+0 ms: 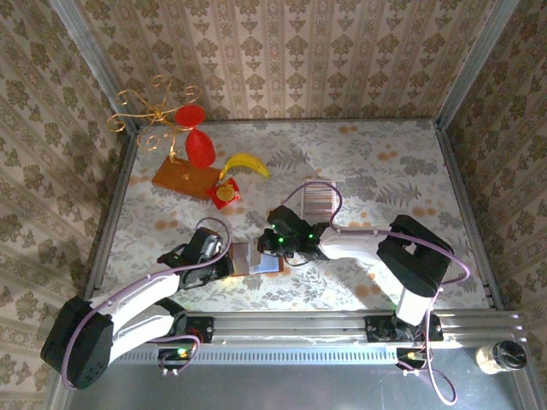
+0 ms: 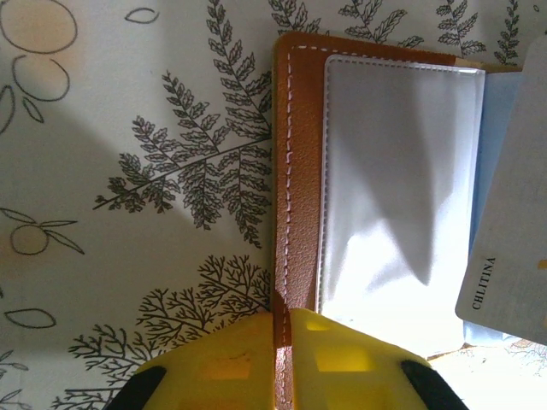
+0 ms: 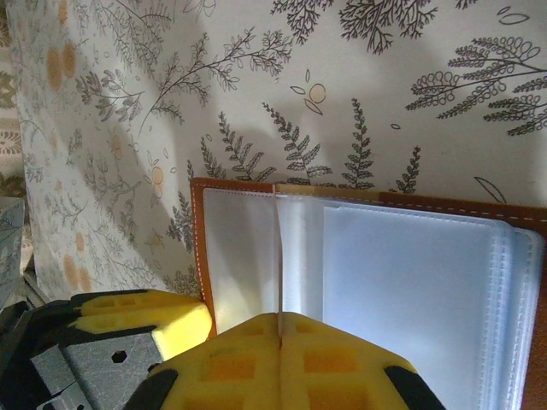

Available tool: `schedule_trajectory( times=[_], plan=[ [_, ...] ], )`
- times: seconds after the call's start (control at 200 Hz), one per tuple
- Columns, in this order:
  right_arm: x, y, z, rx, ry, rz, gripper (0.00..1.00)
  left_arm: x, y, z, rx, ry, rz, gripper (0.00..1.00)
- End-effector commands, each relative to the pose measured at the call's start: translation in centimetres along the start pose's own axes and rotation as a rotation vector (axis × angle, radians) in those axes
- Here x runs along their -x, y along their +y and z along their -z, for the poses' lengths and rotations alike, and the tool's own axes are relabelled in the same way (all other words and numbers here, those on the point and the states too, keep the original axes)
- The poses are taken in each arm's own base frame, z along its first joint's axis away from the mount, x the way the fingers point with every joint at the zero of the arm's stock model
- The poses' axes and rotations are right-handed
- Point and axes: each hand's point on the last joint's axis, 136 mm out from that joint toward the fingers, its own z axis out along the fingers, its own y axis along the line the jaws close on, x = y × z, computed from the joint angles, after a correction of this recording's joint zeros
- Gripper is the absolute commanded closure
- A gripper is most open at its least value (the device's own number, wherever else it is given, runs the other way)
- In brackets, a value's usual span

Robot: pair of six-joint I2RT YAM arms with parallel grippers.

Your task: Put the credit cards into the card holder

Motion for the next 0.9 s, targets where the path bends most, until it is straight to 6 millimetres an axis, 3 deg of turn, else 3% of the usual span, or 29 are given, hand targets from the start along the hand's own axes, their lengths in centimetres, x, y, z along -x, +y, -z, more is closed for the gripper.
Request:
schedule_trajectory(
  times=[0.0,0.895],
  plan=[
    [-0.3,-1.7,-0.3,-0.057,-0.014,0.004,1.0,-0.3,0.4,-0.3,0.009,0.013,-0.019,0.89],
    [0.2,-2.5,1.0,-0.042,-0.047,0.01,1.0,-0.7,0.4,-0.5,0.005,0.019,-0.017,0.9]
  ],
)
